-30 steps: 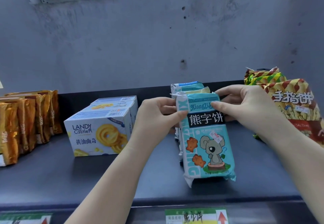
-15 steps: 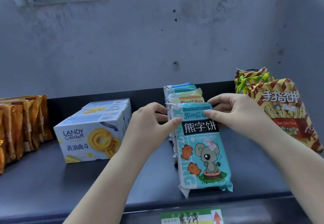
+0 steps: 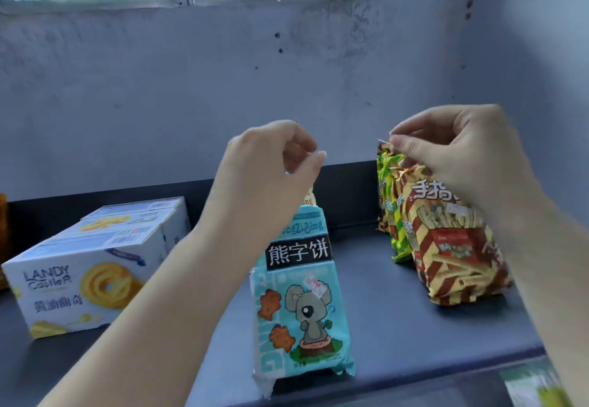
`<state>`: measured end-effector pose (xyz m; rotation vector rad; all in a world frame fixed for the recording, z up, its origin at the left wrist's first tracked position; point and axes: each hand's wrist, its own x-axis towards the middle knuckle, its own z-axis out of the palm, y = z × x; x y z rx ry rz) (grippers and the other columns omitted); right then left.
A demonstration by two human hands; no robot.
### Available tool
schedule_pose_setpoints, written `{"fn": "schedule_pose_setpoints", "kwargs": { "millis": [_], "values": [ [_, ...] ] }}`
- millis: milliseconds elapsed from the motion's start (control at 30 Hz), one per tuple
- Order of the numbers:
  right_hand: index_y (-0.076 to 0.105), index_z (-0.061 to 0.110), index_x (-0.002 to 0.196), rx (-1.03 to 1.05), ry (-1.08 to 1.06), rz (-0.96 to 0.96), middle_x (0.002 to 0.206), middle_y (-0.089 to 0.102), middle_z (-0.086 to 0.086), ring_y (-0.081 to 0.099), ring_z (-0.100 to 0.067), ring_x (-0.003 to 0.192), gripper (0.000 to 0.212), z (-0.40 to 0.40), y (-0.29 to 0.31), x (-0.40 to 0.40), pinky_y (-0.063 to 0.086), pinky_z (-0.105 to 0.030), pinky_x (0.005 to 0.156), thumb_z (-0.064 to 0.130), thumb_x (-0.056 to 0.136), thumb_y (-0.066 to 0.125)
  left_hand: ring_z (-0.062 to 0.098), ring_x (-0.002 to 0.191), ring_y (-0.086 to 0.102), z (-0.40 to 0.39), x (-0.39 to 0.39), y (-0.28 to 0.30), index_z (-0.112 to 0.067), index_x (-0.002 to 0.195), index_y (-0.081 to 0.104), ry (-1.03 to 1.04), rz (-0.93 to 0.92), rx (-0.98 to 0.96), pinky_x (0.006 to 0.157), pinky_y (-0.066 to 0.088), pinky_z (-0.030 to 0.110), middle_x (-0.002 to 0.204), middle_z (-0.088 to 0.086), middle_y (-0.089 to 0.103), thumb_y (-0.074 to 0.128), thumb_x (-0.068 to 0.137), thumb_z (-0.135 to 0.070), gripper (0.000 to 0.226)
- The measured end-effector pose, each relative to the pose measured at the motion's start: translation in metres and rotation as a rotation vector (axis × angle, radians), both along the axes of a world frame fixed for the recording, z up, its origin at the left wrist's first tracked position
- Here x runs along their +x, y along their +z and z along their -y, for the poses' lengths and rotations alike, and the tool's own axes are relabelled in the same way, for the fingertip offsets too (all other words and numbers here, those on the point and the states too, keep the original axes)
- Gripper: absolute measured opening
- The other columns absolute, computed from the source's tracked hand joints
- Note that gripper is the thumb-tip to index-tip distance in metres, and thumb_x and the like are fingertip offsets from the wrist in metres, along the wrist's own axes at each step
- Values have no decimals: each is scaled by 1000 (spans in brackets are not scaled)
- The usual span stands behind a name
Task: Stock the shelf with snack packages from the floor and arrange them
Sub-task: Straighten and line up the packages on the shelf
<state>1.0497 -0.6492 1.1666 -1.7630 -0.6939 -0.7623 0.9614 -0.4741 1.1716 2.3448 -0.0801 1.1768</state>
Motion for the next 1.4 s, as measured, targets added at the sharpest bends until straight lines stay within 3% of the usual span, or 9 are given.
{"fn": "schedule_pose_setpoints", "kwargs": {
  "millis": [200,433,533,633,767,867,1033,1167,1400],
  "values": [
    [66,26,68,4,-118,-41,67,68,0,62,1,46,13,52,19,63,50,-18,52,20,78,70,26,83,71,38,67,22,-12,88,69,-139,-272,-94,80,58,41,85,10,73,63,83,-17,9],
    [69,6,93,-142,-88,-467,87,69,-16,64,-21,69,14,67,7,114,52,-29,64,15,83,66,27,100,67,74,134,27,-10,89,56,-1,-618,-166,91,54,38,109,18,67,46,92,-10,10],
    [67,3,102,-180,-35,-608,94,68,-17,65,-26,77,21,64,0,122,56,-37,74,15,86,62,29,109,63,83,148,14,2,112,53,-16,-735,-373,88,53,35,122,17,62,44,95,-14,25],
    [63,3,105,-127,59,-679,86,66,-10,62,-19,69,24,62,-7,125,53,-31,58,21,90,56,31,105,63,91,153,1,1,107,56,-80,-795,-498,87,52,40,117,20,64,44,93,-15,24],
    [64,7,98,-66,134,-668,76,66,-4,62,-14,67,22,68,-15,126,50,-25,51,25,92,52,34,99,66,100,156,-8,-5,77,52,-130,-687,-692,90,52,47,105,21,67,39,94,-8,22],
    [64,11,90,-3,169,-653,71,64,-1,61,-11,64,17,75,-19,126,51,-21,48,24,91,53,27,86,66,105,160,-12,-5,90,56,-145,-624,-736,81,57,42,96,15,67,43,94,-12,16],
    [64,10,94,29,185,-680,82,64,-3,62,-19,85,19,83,-20,127,51,-42,87,26,91,53,24,93,68,116,160,-13,-7,115,55,-142,-641,-690,82,57,40,106,12,69,49,93,-25,29],
    [66,10,109,-52,18,-506,110,67,-8,60,-22,108,37,90,-26,120,49,-43,93,38,87,56,22,93,68,115,147,-12,-10,109,56,-102,-666,-595,84,57,39,101,7,70,54,88,-43,40],
    [75,8,94,-198,-33,-314,88,75,-8,70,-19,80,33,97,-34,89,58,-40,77,29,69,79,26,89,70,114,120,-28,-2,99,63,-141,-670,-441,80,59,42,100,13,71,67,82,-18,24]
  ]
}}
